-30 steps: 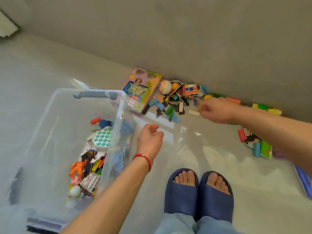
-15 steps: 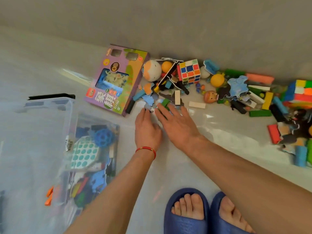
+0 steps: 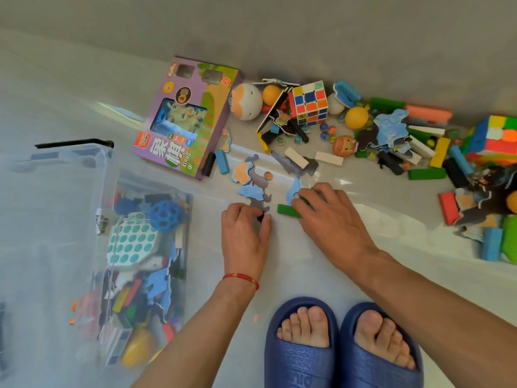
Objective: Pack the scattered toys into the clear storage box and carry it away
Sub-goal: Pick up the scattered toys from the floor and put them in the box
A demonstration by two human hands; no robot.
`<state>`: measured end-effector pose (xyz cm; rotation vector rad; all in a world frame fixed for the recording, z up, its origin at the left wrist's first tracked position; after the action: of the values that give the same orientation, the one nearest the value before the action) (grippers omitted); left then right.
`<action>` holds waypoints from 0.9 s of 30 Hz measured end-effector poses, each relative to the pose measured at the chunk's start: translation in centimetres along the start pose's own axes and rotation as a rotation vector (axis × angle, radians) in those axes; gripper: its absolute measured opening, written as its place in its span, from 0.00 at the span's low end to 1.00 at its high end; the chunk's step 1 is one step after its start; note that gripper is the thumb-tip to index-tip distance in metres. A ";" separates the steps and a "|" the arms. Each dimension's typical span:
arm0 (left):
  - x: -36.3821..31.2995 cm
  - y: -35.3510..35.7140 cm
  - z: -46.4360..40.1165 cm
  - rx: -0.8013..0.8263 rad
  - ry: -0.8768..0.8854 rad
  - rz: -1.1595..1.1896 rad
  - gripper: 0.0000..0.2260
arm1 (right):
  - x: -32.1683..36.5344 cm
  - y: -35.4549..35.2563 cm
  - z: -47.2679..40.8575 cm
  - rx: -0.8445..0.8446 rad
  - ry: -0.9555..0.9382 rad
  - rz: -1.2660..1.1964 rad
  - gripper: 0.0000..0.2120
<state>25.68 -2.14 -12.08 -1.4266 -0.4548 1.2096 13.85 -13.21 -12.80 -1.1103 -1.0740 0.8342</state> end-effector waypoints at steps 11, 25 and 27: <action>-1.5 1.5 0.1 0.017 0.120 -0.104 0.21 | -1.4 0.0 3.7 -0.125 0.053 -0.023 0.16; -0.5 1.4 4.7 0.052 0.061 0.102 0.24 | -2.2 -1.2 -1.8 -0.090 0.111 -0.026 0.12; -0.5 1.2 4.0 0.058 0.045 0.077 0.33 | -3.6 -2.8 -0.8 -0.280 0.231 -0.326 0.06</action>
<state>21.66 -0.89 -12.16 -1.4301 -0.3340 1.2394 13.62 -17.51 -11.06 -1.1889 -1.1579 0.2948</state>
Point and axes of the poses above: each hand's wrist, its own z-axis away from the middle knuckle, its own y-axis out of the palm, x = y × z, the point moved 8 cm from there along -z, towards the middle knuckle, and after that the axes turned 10 degrees about -y, right-handed, at the moved point
